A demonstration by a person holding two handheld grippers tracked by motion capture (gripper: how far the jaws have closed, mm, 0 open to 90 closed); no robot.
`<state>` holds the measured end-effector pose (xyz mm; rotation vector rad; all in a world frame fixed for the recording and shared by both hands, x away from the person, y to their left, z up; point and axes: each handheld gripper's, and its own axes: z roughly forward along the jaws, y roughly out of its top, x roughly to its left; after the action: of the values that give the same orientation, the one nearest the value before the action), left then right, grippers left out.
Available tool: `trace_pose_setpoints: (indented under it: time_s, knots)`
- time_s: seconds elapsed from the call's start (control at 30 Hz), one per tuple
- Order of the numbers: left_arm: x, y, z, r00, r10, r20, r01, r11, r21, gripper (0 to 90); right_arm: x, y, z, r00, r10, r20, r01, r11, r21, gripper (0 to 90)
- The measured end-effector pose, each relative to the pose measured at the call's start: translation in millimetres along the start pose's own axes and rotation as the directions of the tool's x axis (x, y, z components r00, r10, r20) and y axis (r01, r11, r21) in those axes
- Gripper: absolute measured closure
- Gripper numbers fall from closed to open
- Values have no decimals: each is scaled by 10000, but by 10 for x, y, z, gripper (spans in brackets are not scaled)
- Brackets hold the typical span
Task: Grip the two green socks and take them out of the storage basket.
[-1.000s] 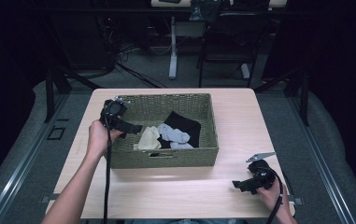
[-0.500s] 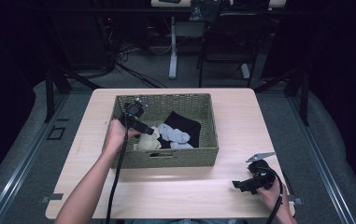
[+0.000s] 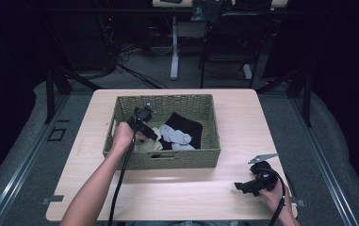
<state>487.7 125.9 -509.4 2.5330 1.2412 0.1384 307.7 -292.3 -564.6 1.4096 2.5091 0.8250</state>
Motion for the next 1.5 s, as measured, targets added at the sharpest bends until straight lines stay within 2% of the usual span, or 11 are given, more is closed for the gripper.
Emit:
trace_pose_setpoints:
  time_s: [0.1,0.17,0.27,0.4,0.57,0.67,0.77,0.87,0.93,1.0,1.5]
  knots:
    - [37,2,42,9998,-155,119,153,9997,209,450,3,-1,1,10000,20,17,-20,10000,-18,28]
    - [54,-3,60,9993,-220,295,212,9994,274,672,-1,0,0,10000,0,-3,0,10000,6,28]
    - [51,-2,41,9994,-45,338,39,9998,170,823,-2,-1,1,10000,-6,5,6,10000,-10,28]
    - [28,-1,9,9995,145,283,-150,9998,157,883,-2,-2,-2,10000,3,-32,-3,10000,-29,28]
    - [34,8,-23,10000,70,57,-70,10000,3,876,-2,-1,-2,10000,-19,-54,19,10000,-1,28]
    - [65,33,-13,9995,-263,-188,264,9996,68,571,-1,-2,-2,10000,-18,-58,18,10000,5,28]
    - [78,52,27,9994,-282,-219,289,9990,327,444,-1,-2,-1,10000,-17,-65,17,10000,6,28]
    - [91,57,86,9992,-383,-64,386,9975,598,474,2,-2,0,10000,-4,-43,4,10000,8,28]
    - [96,58,117,9987,-509,99,501,9964,691,584,3,-2,1,10000,-20,-30,20,10000,9,28]
    - [94,59,124,9988,-394,279,373,9967,722,812,0,-2,-3,10000,-25,-80,25,10000,35,29]
    - [29,29,-260,9998,183,33,-182,9993,-329,889,0,-2,-2,10000,-24,-72,24,10000,16,29]
